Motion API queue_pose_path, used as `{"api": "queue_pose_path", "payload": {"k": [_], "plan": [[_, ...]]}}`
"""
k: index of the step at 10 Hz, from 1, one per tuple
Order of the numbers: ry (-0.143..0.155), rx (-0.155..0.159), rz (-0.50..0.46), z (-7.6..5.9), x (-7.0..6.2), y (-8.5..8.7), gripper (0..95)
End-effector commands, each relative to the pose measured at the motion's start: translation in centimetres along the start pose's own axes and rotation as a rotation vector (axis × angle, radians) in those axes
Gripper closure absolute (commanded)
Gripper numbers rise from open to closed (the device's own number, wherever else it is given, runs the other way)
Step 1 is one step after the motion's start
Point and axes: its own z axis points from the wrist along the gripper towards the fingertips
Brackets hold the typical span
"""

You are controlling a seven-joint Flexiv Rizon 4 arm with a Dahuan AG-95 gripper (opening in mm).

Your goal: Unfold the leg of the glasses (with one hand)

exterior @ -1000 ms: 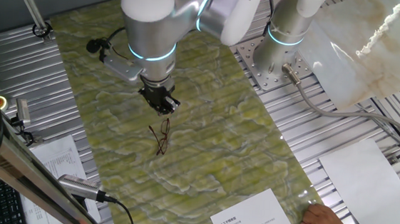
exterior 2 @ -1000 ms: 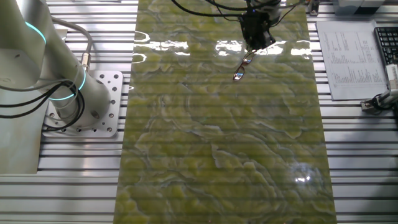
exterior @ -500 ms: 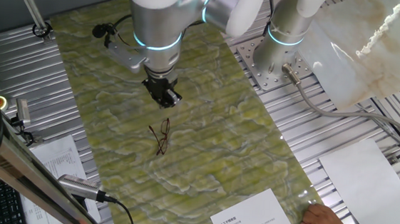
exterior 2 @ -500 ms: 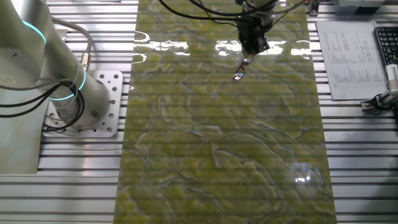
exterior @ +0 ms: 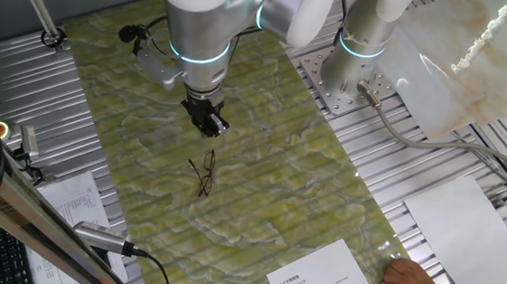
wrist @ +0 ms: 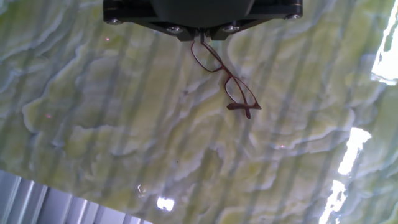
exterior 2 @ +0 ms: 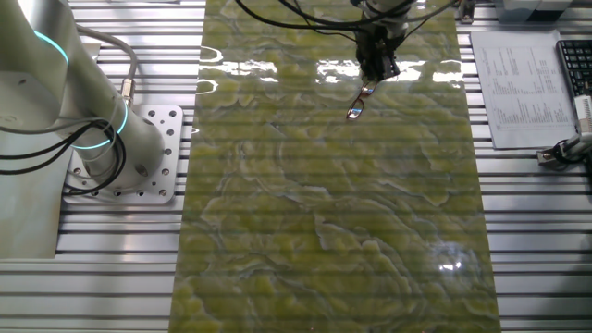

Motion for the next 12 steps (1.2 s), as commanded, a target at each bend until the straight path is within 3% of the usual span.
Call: {"api": "queue_pose_path", "payload": {"k": [1, 12], "plan": [[0.001, 0.000, 0.000, 0.07, -0.11, -0.01, 95.0], [0.011, 0.010, -0.037, 0.20, -0.26, 0.14, 95.0]]}}
